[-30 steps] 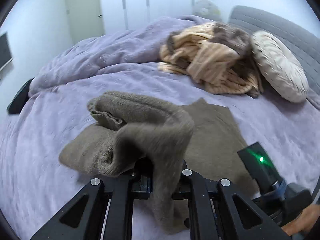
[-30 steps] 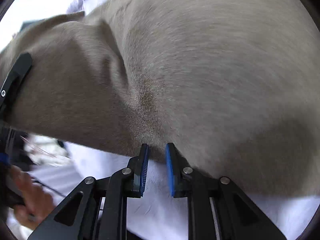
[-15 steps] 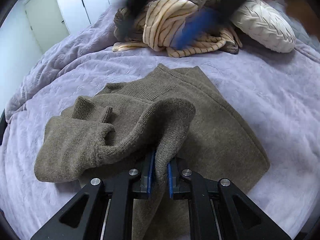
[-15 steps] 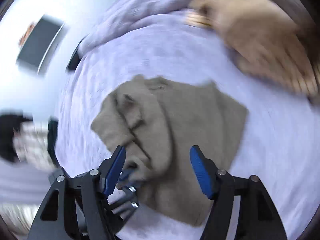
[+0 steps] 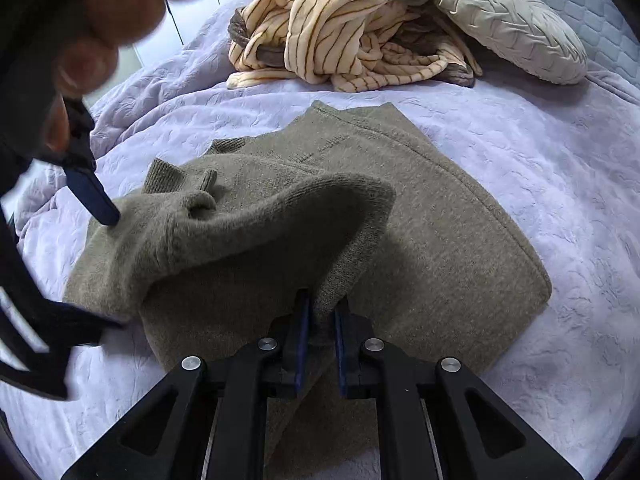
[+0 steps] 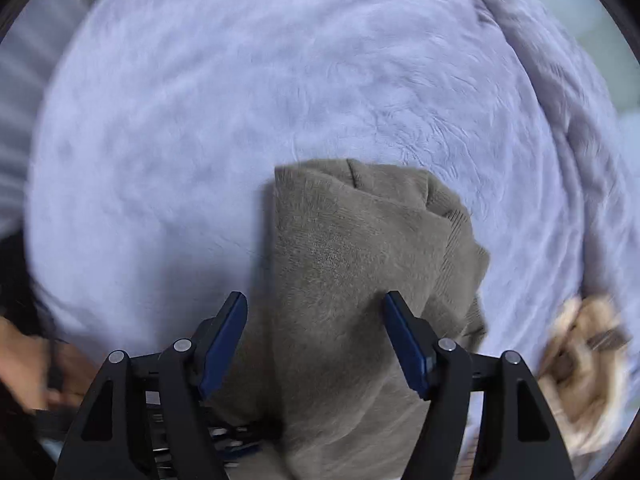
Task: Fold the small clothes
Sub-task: 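Grasp the other side edge with the right gripper while the left gripper releases its fold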
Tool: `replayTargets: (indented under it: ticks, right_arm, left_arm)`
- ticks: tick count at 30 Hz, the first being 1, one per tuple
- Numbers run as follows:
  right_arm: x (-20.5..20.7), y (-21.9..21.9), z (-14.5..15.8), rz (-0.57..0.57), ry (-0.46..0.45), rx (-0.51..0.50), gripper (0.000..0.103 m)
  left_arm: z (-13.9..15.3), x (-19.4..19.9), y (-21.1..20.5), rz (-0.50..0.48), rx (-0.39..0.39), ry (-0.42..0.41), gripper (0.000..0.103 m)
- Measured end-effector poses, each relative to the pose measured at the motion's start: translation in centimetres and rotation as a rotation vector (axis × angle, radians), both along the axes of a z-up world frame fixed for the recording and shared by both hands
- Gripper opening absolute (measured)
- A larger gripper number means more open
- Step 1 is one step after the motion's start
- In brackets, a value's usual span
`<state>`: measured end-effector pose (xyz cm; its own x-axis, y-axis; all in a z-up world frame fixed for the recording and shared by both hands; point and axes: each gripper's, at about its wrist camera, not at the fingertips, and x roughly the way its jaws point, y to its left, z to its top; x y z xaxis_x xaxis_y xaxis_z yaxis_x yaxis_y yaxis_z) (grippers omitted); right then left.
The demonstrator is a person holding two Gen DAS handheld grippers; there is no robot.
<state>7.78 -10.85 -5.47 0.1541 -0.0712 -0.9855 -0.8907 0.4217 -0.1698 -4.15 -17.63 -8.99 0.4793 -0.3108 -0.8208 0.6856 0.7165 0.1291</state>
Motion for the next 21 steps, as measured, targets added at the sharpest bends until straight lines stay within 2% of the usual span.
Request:
replayTargets:
  ticks: [1, 2, 3, 4, 5, 7, 9, 11, 13, 14, 15, 16, 17, 18, 21]
  right_arm:
    - [-0.7, 0.6, -1.3, 0.064, -0.072, -0.087, 0.074]
    - [-1.1, 0.6, -2.1, 0.104, -0.124, -0.139, 0.066]
    - [-1.2, 0.5, -2.4, 0.110, -0.155, -0.152, 0.036]
    - [-0.8, 0.2, -2.3, 0.073, -0.152, -0.126, 0.022]
    - [0.3, -0.7, -1.4, -0.022, -0.129, -0.062, 0.017]
    - [3.1, -4.0, 0.9, -0.256, -0.103, 0.090, 0.016]
    - [6.1, -9.5, 2.8, -0.528, -0.039, 0.267, 0.016]
    - [8.5, -15.6, 2.4, -0.784, 0.052, 0.390, 0.015]
    - [9.5, -20.4, 1.1, -0.955, 0.135, 0.503, 0.016]
    - [9.6, -23.0, 0.1, -1.049, 0.201, 0.576, 0.021]
    - [9.3, -25.7, -1.0, -1.147, 0.264, 0.639, 0.040]
    - [8.9, -27.0, -1.6, -1.184, 0.288, 0.672, 0.052]
    - [8.1, -28.1, -1.9, -1.208, 0.313, 0.719, 0.071]
    - [7.1, -29.0, -2.4, -1.215, 0.353, 0.781, 0.074]
    - [4.8, -29.6, -3.4, -1.191, 0.470, 0.884, 0.074]
  left_arm:
    - [0.0, 0.0, 0.0, -0.004, 0.001, -0.003, 0.012]
    - [0.1, 0.0, 0.0, -0.004, -0.003, 0.000, 0.012]
    - [0.2, 0.1, 0.0, 0.000, -0.008, 0.005, 0.012]
    - [0.3, 0.2, 0.2, 0.005, -0.015, 0.011, 0.012]
    - [0.4, 0.3, 0.3, 0.009, -0.022, 0.016, 0.012]
    - [0.6, 0.2, 0.5, 0.006, -0.029, 0.018, 0.012]
    - [0.7, 0.2, 0.6, -0.001, -0.030, 0.019, 0.012]
    - [0.7, 0.2, 0.7, -0.002, -0.029, 0.023, 0.012]
    - [0.8, 0.2, 0.7, 0.001, -0.028, 0.028, 0.012]
    - [0.8, 0.2, 0.7, 0.003, -0.029, 0.029, 0.012]
    - [0.9, 0.3, 0.7, 0.005, -0.031, 0.033, 0.012]
    - [0.9, 0.3, 0.7, 0.008, -0.032, 0.037, 0.012]
    - [0.9, 0.4, 0.7, 0.009, -0.032, 0.039, 0.012]
    - [0.9, 0.4, 0.7, 0.010, -0.031, 0.040, 0.012]
    - [0.9, 0.4, 0.6, 0.007, -0.024, 0.043, 0.012]
